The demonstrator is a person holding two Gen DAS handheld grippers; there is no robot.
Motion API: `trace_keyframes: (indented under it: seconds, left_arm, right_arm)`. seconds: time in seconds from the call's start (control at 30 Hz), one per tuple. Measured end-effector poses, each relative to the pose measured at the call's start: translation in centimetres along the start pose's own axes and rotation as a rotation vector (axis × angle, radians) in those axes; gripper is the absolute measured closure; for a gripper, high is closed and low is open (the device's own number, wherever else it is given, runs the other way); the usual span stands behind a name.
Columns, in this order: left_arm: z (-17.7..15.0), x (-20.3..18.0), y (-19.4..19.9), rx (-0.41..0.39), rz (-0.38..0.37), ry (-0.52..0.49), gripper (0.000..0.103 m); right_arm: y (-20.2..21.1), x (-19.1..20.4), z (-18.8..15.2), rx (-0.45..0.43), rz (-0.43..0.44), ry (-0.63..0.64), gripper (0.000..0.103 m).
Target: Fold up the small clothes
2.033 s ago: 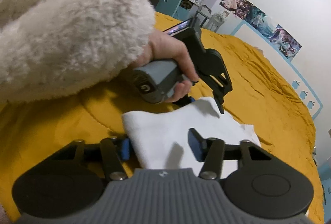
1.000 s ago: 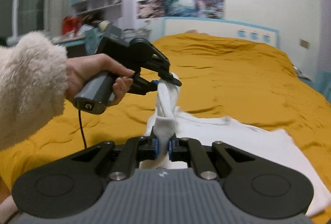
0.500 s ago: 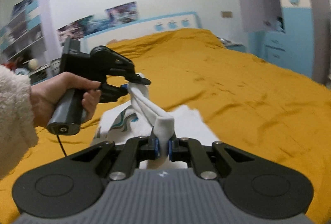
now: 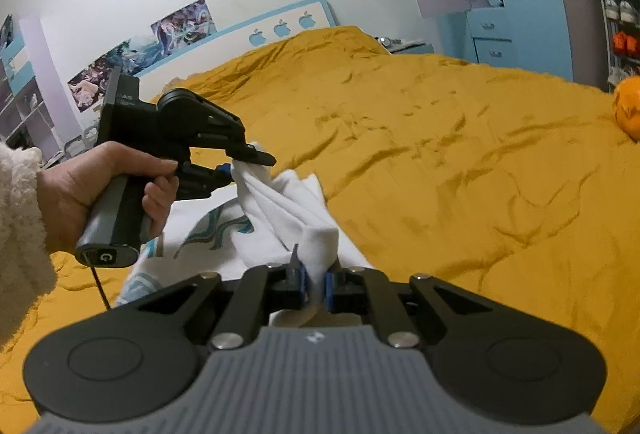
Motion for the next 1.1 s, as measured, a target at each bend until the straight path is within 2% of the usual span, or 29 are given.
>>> trace_keyframes:
  seconds: [0.03,0.07,0.13,0.17,0.23,0.3,0.43,0.53,0.6,0.67,0.77,0.9,0.97,1.1]
  left_arm:
    - [-0.1,0.0,-0.3,0.0,0.011,-0.003,0.084]
    - [-0.2,-0.1,-0.6,0.004,0.016,-0.003,0.082]
    - [0.0,-0.7,-1.0,0.011,-0.002,0.003,0.071]
    - [0.3,-1.0,-0.9,0.006,-0.021,0.018,0.065]
    - [1.2,-2.0,0.3,-0.018,-0.112,0.055,0.065]
    - [1.9,-3.0,2.2,-0.05,-0.183,0.053,0.065]
    - [1.2,-3.4,7.6,-0.048,-0.217,-0.022,0.065]
    - [-1.6,-1.8,12.4,-0.052,-0.175,-0.096,0.061]
    - [-4.4,0.1,15.1,-0.072,-0.137,-0.148,0.057]
    - [-7.3,2.1,17.1,-0.079,-0.078,-0.165,0.057]
    - [-11.6,4.6,19.0,-0.052,-0.06,-0.154,0.057]
    - [-14.3,6.4,20.3,-0.066,-0.045,-0.1,0.057]
    - [-15.0,6.8,20.5,-0.07,-0.073,-0.064,0.056]
    - [-15.3,7.0,19.2,-0.075,-0.06,-0.085,0.053]
  right_arm:
    - [-0.2,-0.3,-0.2,0.005,-0.013,0.0,0.098]
    - [-0.2,-0.6,-0.4,0.003,-0.03,-0.005,0.087]
    - [0.0,-1.4,-0.6,0.011,-0.053,-0.022,0.081]
    - [0.4,-1.8,-0.6,0.014,-0.07,-0.032,0.078]
    - [1.1,-2.4,-0.7,0.019,-0.103,-0.038,0.068]
    - [2.1,-2.7,-0.5,0.011,-0.114,-0.05,0.067]
    - [3.3,-2.4,1.7,-0.056,-0.103,0.017,0.067]
    - [2.2,-2.3,4.3,-0.089,-0.039,0.077,0.067]
    - [0.2,-2.2,6.2,-0.093,0.035,0.102,0.068]
    - [-2.5,-1.8,7.8,-0.072,0.084,0.146,0.068]
    - [-7.5,-0.6,10.0,0.001,0.175,0.197,0.068]
    - [-12.9,0.6,11.6,0.105,0.151,0.207,0.067]
    - [-15.1,1.0,11.8,0.16,0.167,0.201,0.067]
    - [-18.7,1.4,11.2,0.26,0.164,0.174,0.067]
Point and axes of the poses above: each gripper's, at about its wrist camera, not at the fingertips, and y roughly against the way its jaws point, x to its left, z to its top, the point moved 5 cm from there along -y, roughly the way its jaws point, and after that the axes turned 9 degrees about y, right-handed, at the moved point
